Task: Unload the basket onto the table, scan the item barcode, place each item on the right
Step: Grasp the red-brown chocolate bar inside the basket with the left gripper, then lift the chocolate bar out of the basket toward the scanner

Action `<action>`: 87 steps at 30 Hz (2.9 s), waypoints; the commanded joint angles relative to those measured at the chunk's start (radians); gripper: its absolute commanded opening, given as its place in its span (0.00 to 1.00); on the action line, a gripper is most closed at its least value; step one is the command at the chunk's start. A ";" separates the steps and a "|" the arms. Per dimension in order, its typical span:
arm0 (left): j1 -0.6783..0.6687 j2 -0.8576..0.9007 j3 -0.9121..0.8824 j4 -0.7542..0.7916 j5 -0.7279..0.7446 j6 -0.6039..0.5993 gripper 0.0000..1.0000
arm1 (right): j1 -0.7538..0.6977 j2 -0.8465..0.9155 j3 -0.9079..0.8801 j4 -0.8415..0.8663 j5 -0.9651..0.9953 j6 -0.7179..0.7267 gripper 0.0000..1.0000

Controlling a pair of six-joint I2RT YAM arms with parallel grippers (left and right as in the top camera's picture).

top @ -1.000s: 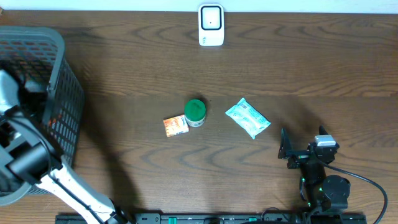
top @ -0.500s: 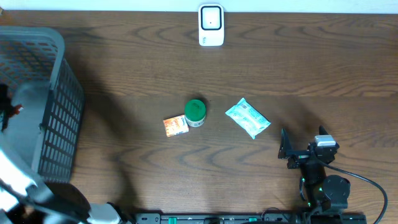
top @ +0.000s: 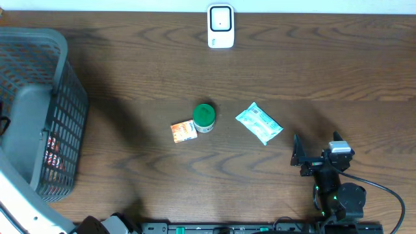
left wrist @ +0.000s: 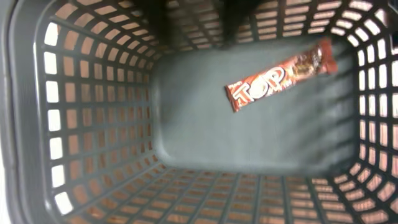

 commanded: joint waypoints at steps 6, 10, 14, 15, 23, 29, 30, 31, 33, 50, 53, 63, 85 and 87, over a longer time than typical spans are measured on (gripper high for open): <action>-0.001 0.135 -0.021 -0.044 -0.006 0.009 0.84 | -0.007 -0.003 -0.003 -0.001 0.005 -0.008 0.99; -0.001 0.228 -0.029 -0.055 -0.010 0.158 0.84 | -0.007 -0.003 -0.003 -0.001 0.005 -0.008 0.99; -0.003 0.334 -0.029 -0.056 -0.009 0.317 0.85 | -0.007 -0.003 -0.003 -0.001 0.005 -0.008 0.99; -0.003 0.358 -0.029 -0.059 -0.009 0.338 0.85 | -0.007 -0.003 -0.003 -0.001 0.005 -0.008 0.99; -0.006 0.490 -0.105 -0.046 -0.070 0.438 0.85 | -0.007 -0.003 -0.003 -0.001 0.005 -0.008 0.99; -0.006 0.499 -0.256 0.064 -0.069 0.475 0.86 | -0.007 -0.003 -0.003 -0.001 0.005 -0.008 0.99; -0.006 0.499 -0.282 0.087 -0.069 0.482 0.87 | -0.007 -0.003 -0.003 -0.001 0.005 -0.008 0.99; -0.006 0.499 -0.304 0.108 -0.069 0.490 0.87 | -0.007 -0.003 -0.003 -0.001 0.005 -0.008 0.99; -0.006 0.499 -0.349 0.148 -0.069 0.497 0.90 | -0.007 -0.003 -0.003 -0.001 0.005 -0.008 0.99; -0.006 0.510 -0.567 0.336 -0.070 0.496 0.80 | -0.007 -0.003 -0.003 -0.001 0.005 -0.008 0.99; -0.005 0.510 -0.568 0.336 -0.070 0.496 0.34 | -0.007 -0.003 -0.003 -0.001 0.005 -0.008 0.99; 0.000 0.463 -0.283 0.148 -0.070 0.496 0.08 | -0.007 -0.003 -0.003 -0.001 0.005 -0.008 0.99; -0.332 0.178 0.510 -0.182 0.634 0.410 0.07 | -0.007 -0.003 -0.003 -0.001 0.005 -0.008 0.99; -0.468 0.190 0.486 -0.210 0.633 0.456 0.07 | -0.007 -0.003 -0.003 -0.001 0.005 -0.008 0.99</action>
